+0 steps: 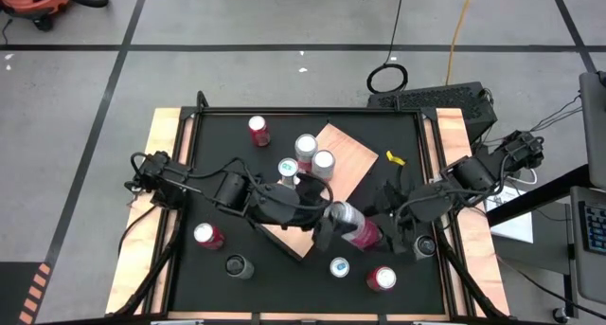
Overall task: Place canned beverage on shelf
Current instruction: Put the pink-white soda can on the shelf aligned with the pink-white soda can
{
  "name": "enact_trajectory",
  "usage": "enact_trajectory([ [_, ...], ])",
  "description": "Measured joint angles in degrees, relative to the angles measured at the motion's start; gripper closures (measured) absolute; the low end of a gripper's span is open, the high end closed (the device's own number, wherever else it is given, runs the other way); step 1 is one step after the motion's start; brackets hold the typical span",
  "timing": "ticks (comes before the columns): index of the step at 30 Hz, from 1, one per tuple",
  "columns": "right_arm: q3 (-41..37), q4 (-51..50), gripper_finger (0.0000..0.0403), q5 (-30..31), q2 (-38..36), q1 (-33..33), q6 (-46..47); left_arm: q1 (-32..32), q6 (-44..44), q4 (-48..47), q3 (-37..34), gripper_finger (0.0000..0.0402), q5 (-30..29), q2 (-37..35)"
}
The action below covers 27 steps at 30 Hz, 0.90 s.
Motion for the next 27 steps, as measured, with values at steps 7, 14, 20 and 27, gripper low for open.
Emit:
enact_trajectory([
  [7, 0.0, 3.8, 0.0025, -6.4, 0.1, -1.0, 0.6, 0.8, 22.8, 4.4, 0.0, 0.0102, 9.1, 0.0],
  [14, 0.0, 5.2, 0.0025, -5.5, 0.1, -2.0, -0.6, 2.4, 25.9, 5.3, 0.0, 0.0102, 13.8, 0.0],
  [20, 0.0, 7.9, 0.0025, -4.9, 0.1, -3.1, -3.3, 2.9, 31.5, 8.4, 0.0, 0.0102, 16.1, 0.0],
  [27, 0.0, 10.5, 0.0048, -6.6, 0.1, -3.9, -6.0, 3.4, 34.9, 9.2, 0.0, 0.0102, 18.0, 0.0],
])
